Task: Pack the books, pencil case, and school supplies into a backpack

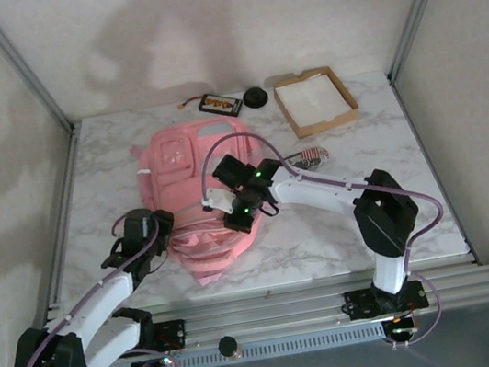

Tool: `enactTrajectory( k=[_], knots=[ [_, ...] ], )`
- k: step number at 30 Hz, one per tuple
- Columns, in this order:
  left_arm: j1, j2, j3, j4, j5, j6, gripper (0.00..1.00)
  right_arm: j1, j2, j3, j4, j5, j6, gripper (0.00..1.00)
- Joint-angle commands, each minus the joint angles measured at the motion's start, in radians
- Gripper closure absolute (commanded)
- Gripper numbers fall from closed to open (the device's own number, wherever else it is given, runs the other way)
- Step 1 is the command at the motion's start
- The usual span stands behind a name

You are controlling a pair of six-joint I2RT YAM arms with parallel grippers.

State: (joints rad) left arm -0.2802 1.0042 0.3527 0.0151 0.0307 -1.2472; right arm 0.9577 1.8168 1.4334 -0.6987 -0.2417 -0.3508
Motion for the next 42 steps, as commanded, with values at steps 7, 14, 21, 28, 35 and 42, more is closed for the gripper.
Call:
enactTrajectory(
  k=[7, 14, 21, 28, 35, 42],
  knots=[
    [-0.114, 0.059, 0.083, 0.197, 0.007, -0.064, 0.52, 0.029, 0.094, 0.148, 0.117, -0.152, 0.120, 1.00],
    [-0.174, -0.038, 0.142, 0.062, 0.033, -0.003, 0.50, -0.016, 0.126, 0.235, -0.072, -0.155, 0.132, 1.00],
    [-0.108, -0.071, 0.254, -0.267, -0.039, 0.223, 0.39, -0.015, -0.001, 0.055, 0.155, -0.252, 0.329, 0.62],
    [-0.157, -0.176, 0.317, -0.538, -0.078, 0.309, 0.40, -0.175, -0.283, -0.226, 0.457, -0.424, 0.610, 0.09],
    [-0.382, -0.109, 0.392, -0.486, -0.093, 0.368, 0.45, -0.309, -0.380, -0.341, 0.496, -0.223, 0.926, 0.01],
    [-0.618, 0.149, 0.522, -0.494, -0.180, 0.404, 0.45, -0.314, -0.227, -0.321, 0.466, -0.228, 1.123, 0.14]
  ],
)
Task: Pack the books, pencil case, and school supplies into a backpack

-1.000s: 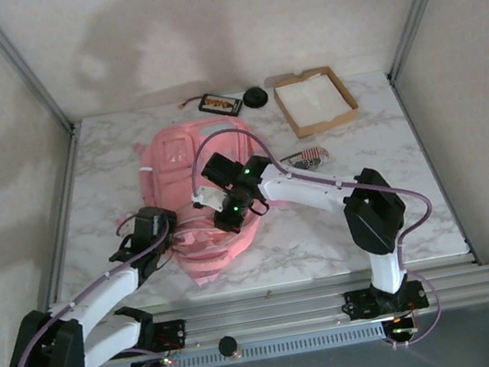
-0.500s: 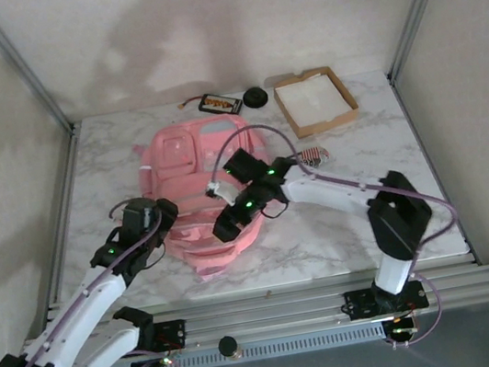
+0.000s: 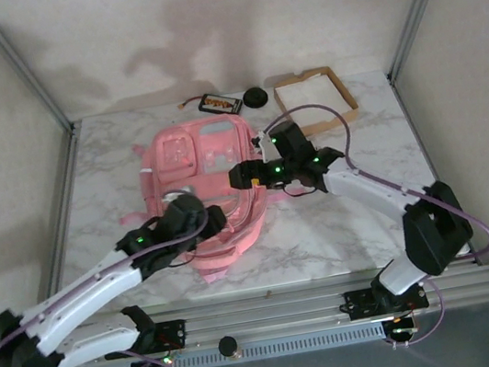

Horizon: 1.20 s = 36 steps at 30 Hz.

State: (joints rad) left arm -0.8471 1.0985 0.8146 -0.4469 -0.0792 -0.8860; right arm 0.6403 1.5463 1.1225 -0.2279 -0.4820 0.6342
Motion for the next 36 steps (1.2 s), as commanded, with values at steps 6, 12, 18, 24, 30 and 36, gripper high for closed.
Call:
enactTrajectory(
  k=[6, 12, 18, 24, 30, 36],
  knots=[
    [-0.072, 0.139, 0.074, -0.025, -0.133, 0.058, 0.49, 0.005, 0.137, 0.010, 0.060, -0.028, 0.220, 0.37],
    [-0.072, 0.223, 0.105, 0.001, -0.119, 0.071, 0.53, 0.006, 0.167, 0.003, 0.100, -0.028, 0.255, 0.53],
    [-0.063, 0.331, 0.142, -0.056, -0.186, 0.050, 0.58, 0.010, 0.183, 0.000, 0.114, -0.022, 0.256, 0.60],
    [-0.056, 0.404, 0.173, -0.067, -0.220, 0.038, 0.64, 0.024, 0.208, 0.003, 0.127, -0.022, 0.266, 0.65],
    [-0.045, 0.426, 0.167, -0.080, -0.247, 0.034, 0.75, 0.033, 0.243, -0.002, 0.151, -0.004, 0.292, 0.68],
    [-0.039, 0.426, 0.169, -0.087, -0.250, 0.028, 0.88, 0.044, 0.282, 0.020, 0.162, 0.016, 0.288, 0.74]
  ],
)
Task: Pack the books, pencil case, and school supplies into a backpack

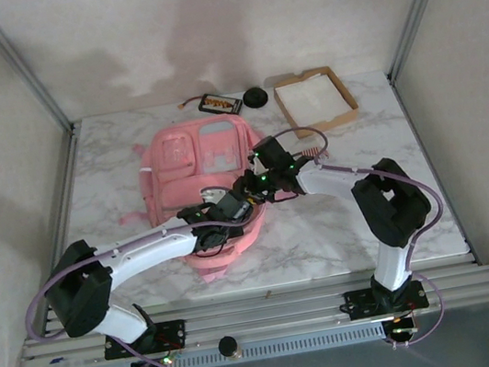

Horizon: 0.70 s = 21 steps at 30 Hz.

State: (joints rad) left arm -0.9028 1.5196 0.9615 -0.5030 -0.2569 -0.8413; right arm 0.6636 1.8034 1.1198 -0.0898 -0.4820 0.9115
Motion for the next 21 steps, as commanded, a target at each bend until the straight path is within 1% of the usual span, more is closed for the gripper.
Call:
enactTrajectory(
  k=[1, 3, 6, 7, 11, 16, 18, 21],
  knots=[
    [0.018, 0.000, 0.020, -0.027, -0.069, -0.015, 0.88, 0.020, 0.028, 0.021, 0.029, 0.024, 0.010, 0.76],
    [0.022, -0.007, 0.018, -0.022, -0.058, -0.015, 0.92, 0.022, 0.033, 0.031, 0.022, 0.051, 0.001, 0.78],
    [0.029, -0.012, 0.013, -0.004, -0.039, -0.008, 0.96, 0.021, 0.041, 0.040, 0.034, 0.075, -0.003, 0.86],
    [0.033, -0.011, 0.017, -0.014, -0.041, -0.011, 1.00, 0.021, 0.042, 0.041, 0.037, 0.087, -0.003, 0.89],
    [0.035, -0.040, 0.029, -0.069, -0.064, -0.015, 1.00, 0.007, 0.052, 0.064, 0.037, 0.108, -0.022, 1.00],
    [0.059, -0.138, 0.000, -0.150, -0.078, -0.033, 1.00, -0.022, 0.050, 0.107, 0.002, 0.151, -0.062, 1.00],
    [0.085, -0.182, -0.020, -0.199, -0.077, -0.038, 1.00, -0.044, 0.048, 0.118, -0.008, 0.146, -0.074, 1.00],
    [0.132, -0.242, -0.049, -0.287, -0.109, -0.041, 1.00, -0.076, 0.046, 0.150, -0.037, 0.140, -0.105, 1.00]
  ],
)
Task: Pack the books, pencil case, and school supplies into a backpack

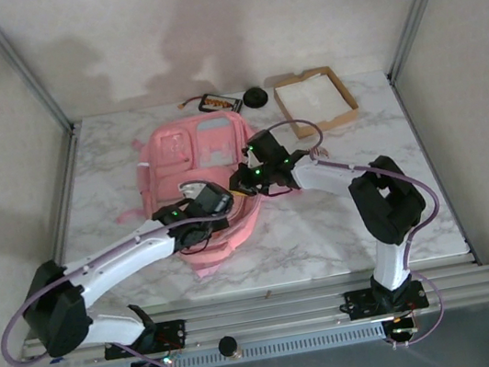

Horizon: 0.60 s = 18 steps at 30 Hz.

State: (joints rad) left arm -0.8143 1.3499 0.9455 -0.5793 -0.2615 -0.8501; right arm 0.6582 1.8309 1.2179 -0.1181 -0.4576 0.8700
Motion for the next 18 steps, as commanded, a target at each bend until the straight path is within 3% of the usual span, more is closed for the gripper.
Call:
enactTrajectory(
  k=[1, 6, 12, 18],
  knots=[
    [0.067, -0.089, -0.043, -0.232, -0.107, -0.028, 1.00, -0.078, 0.020, 0.069, -0.023, 0.119, -0.075, 1.00],
    [0.191, -0.167, -0.101, -0.256, -0.080, 0.019, 1.00, -0.137, 0.038, 0.150, -0.093, 0.104, -0.129, 1.00],
    [0.254, -0.158, -0.119, -0.249, -0.065, 0.069, 1.00, -0.159, 0.066, 0.239, -0.154, 0.109, -0.173, 1.00],
    [0.204, -0.190, -0.137, -0.191, 0.120, 0.090, 1.00, -0.161, 0.081, 0.254, -0.142, 0.076, -0.171, 1.00]
  ],
)
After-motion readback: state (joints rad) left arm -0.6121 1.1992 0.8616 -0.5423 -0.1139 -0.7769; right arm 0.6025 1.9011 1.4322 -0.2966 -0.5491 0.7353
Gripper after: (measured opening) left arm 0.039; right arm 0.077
